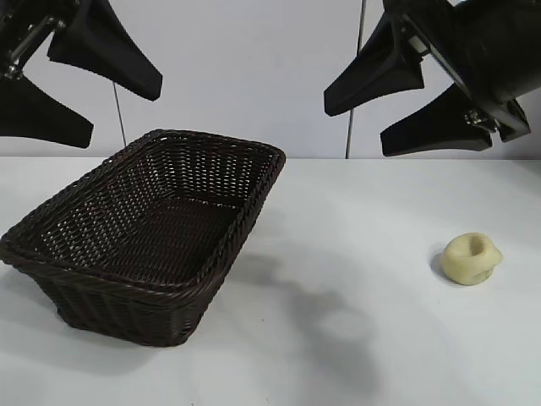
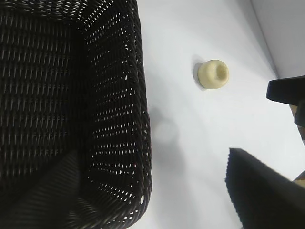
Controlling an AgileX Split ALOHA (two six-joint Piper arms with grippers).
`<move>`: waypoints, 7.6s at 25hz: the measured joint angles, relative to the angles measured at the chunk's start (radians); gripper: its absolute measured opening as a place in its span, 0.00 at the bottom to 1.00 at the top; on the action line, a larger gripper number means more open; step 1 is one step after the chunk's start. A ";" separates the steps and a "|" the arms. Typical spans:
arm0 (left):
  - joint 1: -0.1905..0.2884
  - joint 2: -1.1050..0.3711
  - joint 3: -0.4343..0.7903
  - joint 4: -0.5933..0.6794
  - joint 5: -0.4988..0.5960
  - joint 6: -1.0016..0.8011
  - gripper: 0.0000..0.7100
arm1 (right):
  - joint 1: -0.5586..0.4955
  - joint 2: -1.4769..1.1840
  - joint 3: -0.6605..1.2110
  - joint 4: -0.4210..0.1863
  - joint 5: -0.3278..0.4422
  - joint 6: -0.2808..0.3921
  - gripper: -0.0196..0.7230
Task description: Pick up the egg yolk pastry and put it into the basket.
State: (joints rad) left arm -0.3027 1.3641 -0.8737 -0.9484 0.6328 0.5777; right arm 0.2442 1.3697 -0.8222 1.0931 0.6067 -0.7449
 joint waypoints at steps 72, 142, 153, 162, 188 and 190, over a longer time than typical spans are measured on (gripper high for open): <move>-0.307 0.211 -0.003 0.972 0.034 -2.041 0.85 | 0.000 0.000 0.000 0.000 -0.001 0.000 0.74; 0.006 0.543 -0.472 0.564 0.351 -0.543 0.14 | 0.000 0.000 0.000 -0.004 0.059 0.000 0.74; 0.006 0.605 -0.472 0.536 0.320 -0.522 0.14 | 0.000 0.000 0.000 -0.004 0.061 0.000 0.74; 0.006 0.608 -0.475 0.521 0.315 -0.522 0.63 | 0.000 0.000 0.000 -0.007 0.061 0.000 0.74; 0.137 0.479 -0.681 0.899 0.542 -0.604 0.85 | 0.000 0.000 0.000 -0.007 0.065 0.000 0.74; 0.201 0.479 -0.681 0.905 0.542 -0.605 0.85 | 0.000 0.000 0.000 -0.007 0.065 0.000 0.74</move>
State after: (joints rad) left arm -0.1017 1.8429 -1.5549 -0.0439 1.1747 -0.0275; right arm 0.2442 1.3697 -0.8222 1.0864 0.6714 -0.7449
